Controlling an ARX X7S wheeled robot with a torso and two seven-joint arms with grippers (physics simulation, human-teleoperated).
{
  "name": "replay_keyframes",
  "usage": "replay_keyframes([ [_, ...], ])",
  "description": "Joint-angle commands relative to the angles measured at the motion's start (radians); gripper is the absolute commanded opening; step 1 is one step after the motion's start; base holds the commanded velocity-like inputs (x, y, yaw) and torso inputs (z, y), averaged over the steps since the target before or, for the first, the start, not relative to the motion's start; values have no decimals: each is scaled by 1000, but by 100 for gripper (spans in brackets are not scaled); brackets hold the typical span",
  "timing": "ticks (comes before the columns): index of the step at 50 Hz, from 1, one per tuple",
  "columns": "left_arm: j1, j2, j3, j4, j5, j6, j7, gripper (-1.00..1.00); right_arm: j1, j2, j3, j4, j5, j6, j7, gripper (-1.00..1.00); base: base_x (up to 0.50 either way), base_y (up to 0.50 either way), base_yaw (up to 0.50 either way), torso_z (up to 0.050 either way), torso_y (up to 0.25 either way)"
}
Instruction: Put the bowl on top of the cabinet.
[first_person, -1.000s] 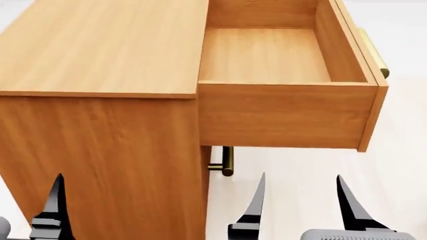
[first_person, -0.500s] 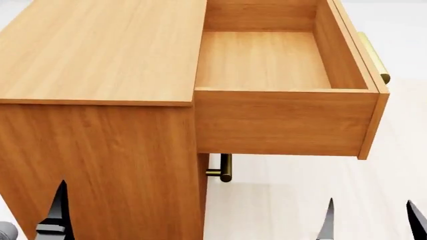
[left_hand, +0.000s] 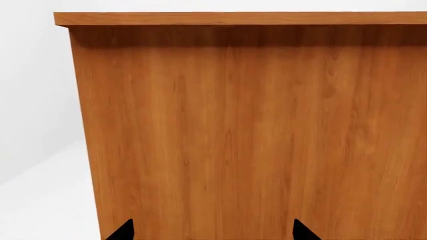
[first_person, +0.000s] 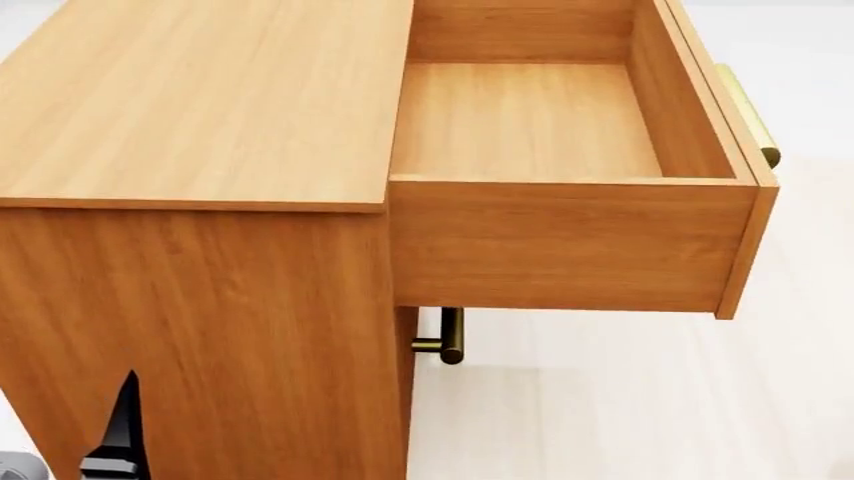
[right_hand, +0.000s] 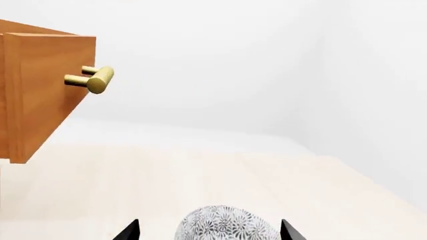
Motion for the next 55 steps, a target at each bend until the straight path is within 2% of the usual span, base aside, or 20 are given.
replay_keyframes([
  [1, 0, -4, 11, 2, 5, 0, -8, 100, 31, 76, 1, 22, -6, 103, 34, 100, 0, 0, 0, 0, 0],
  [14, 0, -6, 23, 3, 8, 2, -15, 100, 160, 162, -90, 110, 12, 213, 71, 100, 0, 0, 0, 0, 0],
  [23, -7, -8, 29, -9, 9, 5, -16, 100, 253, 208, -217, 199, -6, 255, 102, 100, 0, 0, 0, 0, 0],
  [39, -10, -11, 41, -37, 16, 21, -17, 100, 407, 227, -485, 390, -82, 237, 130, 100, 0, 0, 0, 0, 0],
  [55, -1, -17, 43, -38, 12, 29, -20, 100, 523, 208, -606, 512, -121, 240, 149, 100, 0, 0, 0, 0, 0],
])
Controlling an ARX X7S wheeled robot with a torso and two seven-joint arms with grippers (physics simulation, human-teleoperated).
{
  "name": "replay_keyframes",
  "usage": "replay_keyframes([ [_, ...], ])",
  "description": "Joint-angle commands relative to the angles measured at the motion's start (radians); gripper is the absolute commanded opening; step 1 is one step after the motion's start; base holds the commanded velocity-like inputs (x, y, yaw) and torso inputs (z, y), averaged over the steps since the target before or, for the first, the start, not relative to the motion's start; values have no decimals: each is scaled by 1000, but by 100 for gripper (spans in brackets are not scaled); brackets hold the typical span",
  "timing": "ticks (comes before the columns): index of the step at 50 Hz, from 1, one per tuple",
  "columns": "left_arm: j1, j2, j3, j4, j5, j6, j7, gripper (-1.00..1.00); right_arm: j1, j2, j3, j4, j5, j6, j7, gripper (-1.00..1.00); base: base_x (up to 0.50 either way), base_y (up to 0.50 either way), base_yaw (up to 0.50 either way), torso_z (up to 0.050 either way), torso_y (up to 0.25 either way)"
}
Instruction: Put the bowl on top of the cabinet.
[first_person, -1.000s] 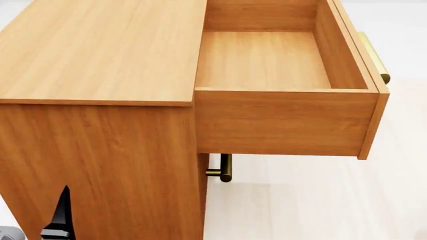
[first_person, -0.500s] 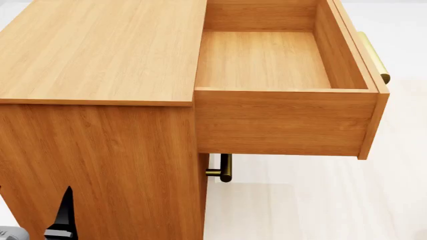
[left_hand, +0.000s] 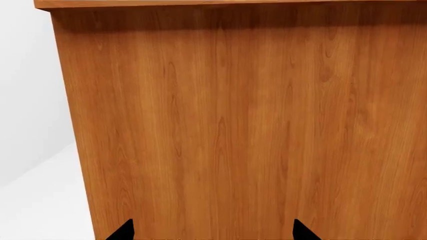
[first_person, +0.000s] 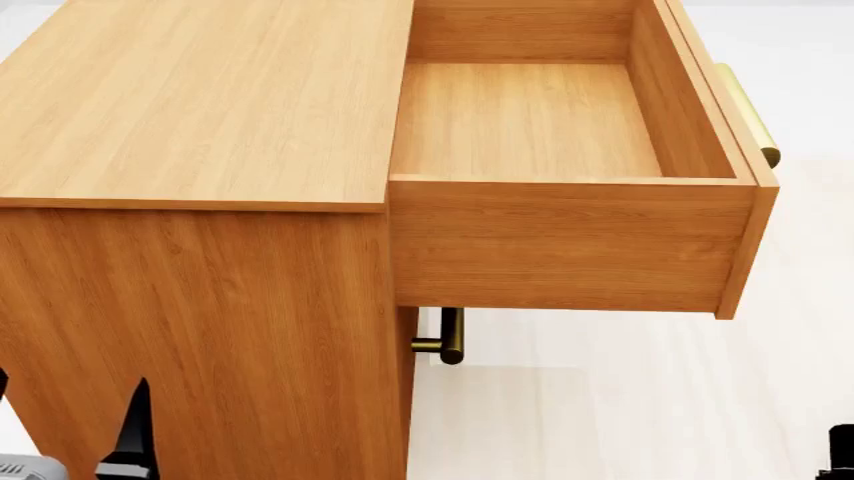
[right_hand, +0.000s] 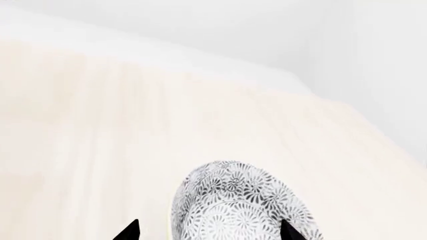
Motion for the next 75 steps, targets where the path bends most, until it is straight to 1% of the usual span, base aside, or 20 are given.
replay_keyframes([
  [1, 1, -2, 4, -4, -4, 5, -2, 100, 97, -10, -104, 111, -34, 2, 16, 100, 0, 0, 0, 0, 0],
  [5, 0, -3, 9, -8, -1, 8, -1, 100, 124, -20, -126, 169, -48, -20, 18, 100, 0, 0, 0, 0, 0],
  [6, 1, -3, 9, -7, -1, 8, -2, 100, 149, -11, -127, 160, -39, 18, 16, 100, 0, 0, 0, 0, 0],
  [8, 4, -4, 12, -8, 1, 11, -2, 100, 139, -30, -151, 223, -62, -39, 19, 100, 0, 0, 0, 0, 0],
  [9, 4, -4, 14, -10, 3, 13, -2, 100, 173, -14, -159, 198, -53, 21, 17, 100, 0, 0, 0, 0, 0],
  [11, 5, -5, 16, -14, 4, 16, -2, 100, 186, -22, -170, 223, -56, 19, 17, 100, 0, 0, 0, 0, 0],
  [19, 5, -4, 19, -37, 7, 31, 1, 100, 217, -59, -255, 422, -110, -99, 5, 100, 0, 0, 0, 0, 0],
  [27, 7, -8, 17, -41, 4, 34, -1, 100, 235, -89, -291, 512, -131, -154, 3, 100, 0, 0, 0, 0, 0],
  [29, 6, -8, 19, -36, 3, 30, -2, 100, 231, -110, -307, 608, -152, -246, 2, 100, 0, 0, 0, 0, 0],
  [30, 5, -8, 22, -38, 4, 32, -2, 100, 236, -116, -316, 636, -159, -264, 0, 100, 0, 0, 0, 0, 0],
  [32, 5, -8, 23, -38, 3, 32, -2, 100, 246, -103, -315, 577, -149, -196, -1, 100, 0, 0, 0, 0, 0],
  [36, 6, -10, 24, -43, 3, 36, -1, 100, 245, -101, -314, 571, -147, -182, 1, 100, 0, 0, 0, 0, 0],
  [45, 8, -12, 28, -45, 1, 38, -3, 100, 212, -96, -286, 578, -137, -197, 6, 100, 0, 0, 0, 0, 0],
  [52, 13, -10, 36, -62, 9, 53, -2, 100, 207, -104, -252, 629, -133, -263, 21, 100, 0, 0, 0, 0, 0],
  [53, 12, -11, 37, -62, 9, 52, -3, 100, 196, -108, -229, 615, -126, -267, 37, -100, 0, 0, 0, 0, 0],
  [64, 13, -13, 39, -55, 4, 48, -9, 100, 178, -98, -221, 568, -113, -243, 32, -100, 0, 0, 0, 0, 0],
  [73, 15, -15, 39, -59, 4, 54, -12, 100, 196, -98, -232, 606, -124, -263, 30, -100, 0, 0, 0, 0, 0],
  [75, 16, -17, 40, -60, 5, 55, -13, 100, 197, -96, -228, 583, -122, -243, 38, -100, 0, 0, 0, 0, 0],
])
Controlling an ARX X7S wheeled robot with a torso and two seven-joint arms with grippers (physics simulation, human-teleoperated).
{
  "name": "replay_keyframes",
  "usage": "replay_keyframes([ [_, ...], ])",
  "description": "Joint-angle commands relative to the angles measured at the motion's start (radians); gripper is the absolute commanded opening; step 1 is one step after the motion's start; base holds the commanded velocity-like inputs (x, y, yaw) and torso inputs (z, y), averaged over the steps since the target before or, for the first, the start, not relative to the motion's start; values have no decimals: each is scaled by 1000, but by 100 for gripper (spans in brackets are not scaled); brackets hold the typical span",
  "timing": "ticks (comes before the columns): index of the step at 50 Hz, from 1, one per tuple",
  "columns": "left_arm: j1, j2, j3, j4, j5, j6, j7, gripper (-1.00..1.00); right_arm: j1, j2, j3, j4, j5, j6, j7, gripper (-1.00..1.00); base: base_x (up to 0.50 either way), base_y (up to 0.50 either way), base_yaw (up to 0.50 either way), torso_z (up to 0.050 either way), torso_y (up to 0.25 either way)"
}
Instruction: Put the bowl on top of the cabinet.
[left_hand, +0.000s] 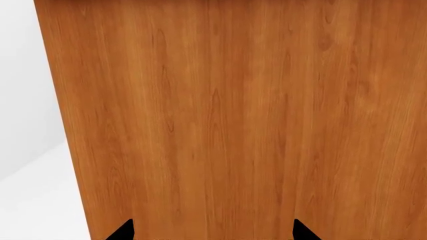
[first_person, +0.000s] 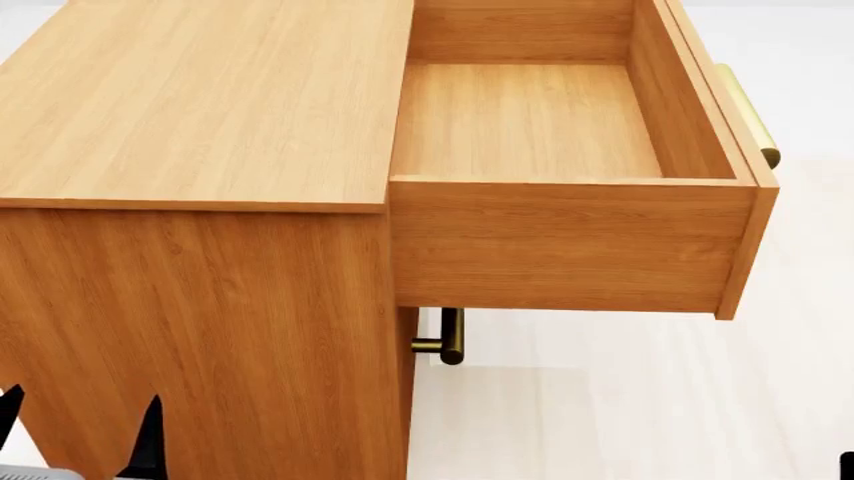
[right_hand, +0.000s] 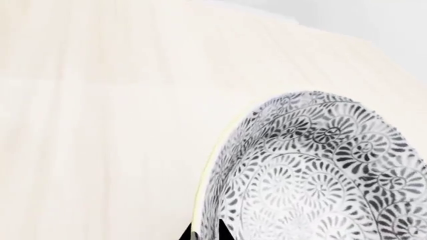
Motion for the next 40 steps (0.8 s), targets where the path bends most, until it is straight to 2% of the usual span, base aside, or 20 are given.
replay_keyframes([
  [1, 3, -4, 2, -3, -1, 5, -4, 100, -6, 9, 14, -19, -16, 26, 16, -100, 0, 0, 0, 0, 0],
  [4, 5, -6, -4, 7, -7, 1, -6, 100, 3, 23, 43, -53, -1, 43, 22, -100, 0, 0, 0, 0, 0],
  [13, 10, -11, -4, 5, -8, 7, -7, 100, 15, 83, 172, -335, 73, 266, 83, -100, 0, 0, 0, 0, 0],
  [14, 11, -11, -5, 11, -9, 6, -9, 100, 3, 81, 178, -342, 70, 247, 83, -100, 0, 0, 0, 0, 0],
  [20, 20, -22, -5, 42, -10, -3, -15, 100, 55, 132, 224, -550, 118, 434, 113, -100, 0, 0, 0, 0, 0],
  [31, 26, -25, -3, 30, -9, 8, -15, 100, 215, 214, 218, -711, 167, 646, 131, -100, 0, 0, 0, 0, 0],
  [40, 39, -33, 3, 39, 1, 20, -16, 100, 424, 263, 106, -753, 196, 767, 136, -100, 0, 0, 0, 0, 0],
])
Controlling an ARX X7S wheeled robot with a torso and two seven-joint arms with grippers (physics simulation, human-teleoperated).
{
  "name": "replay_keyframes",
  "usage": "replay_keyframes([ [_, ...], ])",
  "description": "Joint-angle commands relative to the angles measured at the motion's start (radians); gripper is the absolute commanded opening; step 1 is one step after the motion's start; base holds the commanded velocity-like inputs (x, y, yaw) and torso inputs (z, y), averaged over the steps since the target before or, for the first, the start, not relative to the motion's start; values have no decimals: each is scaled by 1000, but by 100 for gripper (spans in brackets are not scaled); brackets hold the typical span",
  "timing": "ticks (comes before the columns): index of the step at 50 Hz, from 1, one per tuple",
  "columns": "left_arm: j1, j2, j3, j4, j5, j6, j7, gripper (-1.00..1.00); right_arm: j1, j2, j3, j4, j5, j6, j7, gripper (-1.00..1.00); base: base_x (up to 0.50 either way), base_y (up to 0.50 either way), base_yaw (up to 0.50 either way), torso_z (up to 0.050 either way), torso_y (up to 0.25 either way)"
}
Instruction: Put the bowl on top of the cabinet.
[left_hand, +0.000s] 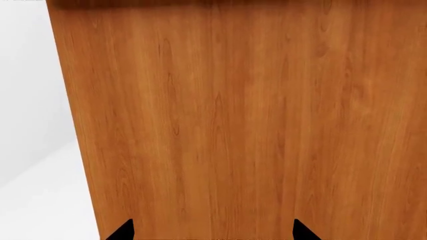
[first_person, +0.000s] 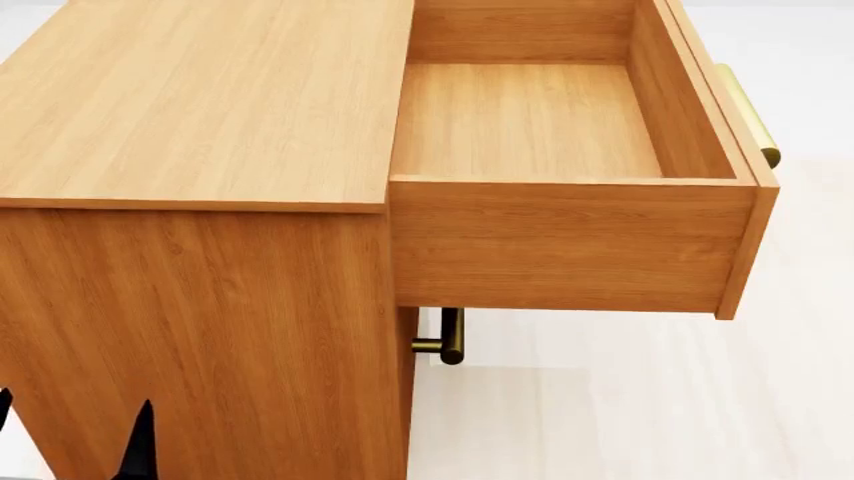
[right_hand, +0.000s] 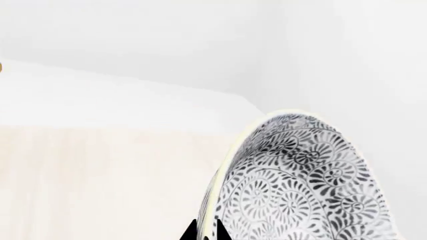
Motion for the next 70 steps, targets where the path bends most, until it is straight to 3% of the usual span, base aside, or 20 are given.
replay_keyframes([
  [1, 13, -10, 3, 8, 6, 10, -3, 100, 233, 66, -80, -106, 31, 178, 13, -100, 0, 0, 0, 0, 0],
  [8, 15, -14, 2, 23, 4, 7, -8, 100, 369, 100, -132, -122, 75, 248, 18, -100, 0, 0, 0, 0, 0],
  [14, 20, -16, 11, 34, 10, 4, -13, 100, 581, 192, -232, -49, 417, 250, 258, -100, 0, 0, 0, 0, 0],
  [19, 23, -19, 10, 50, 7, -2, -18, 100, 785, 212, -396, 7, 570, 248, 371, -100, 0, 0, 0, 0, 0],
  [27, 26, -27, 6, 66, 0, -9, -21, 100, 1004, 152, -586, 83, 624, 240, 423, -100, 0, 0, 0, 0, 0],
  [35, 34, -37, 4, 82, -2, -12, -25, 100, 1260, 25, -825, 246, 521, 208, 312, -100, 0, 0, 0, 0, 1],
  [46, 40, -41, 11, 81, 1, -4, -24, 100, 1347, -122, -984, 334, 452, 150, 251, -100, 0, 0, 0, 0, 0],
  [70, 55, -42, 20, 65, 5, 20, -27, 100, 1388, -443, -1143, 512, 374, -19, 142, -100, 0, 0, 0, 0, 0],
])
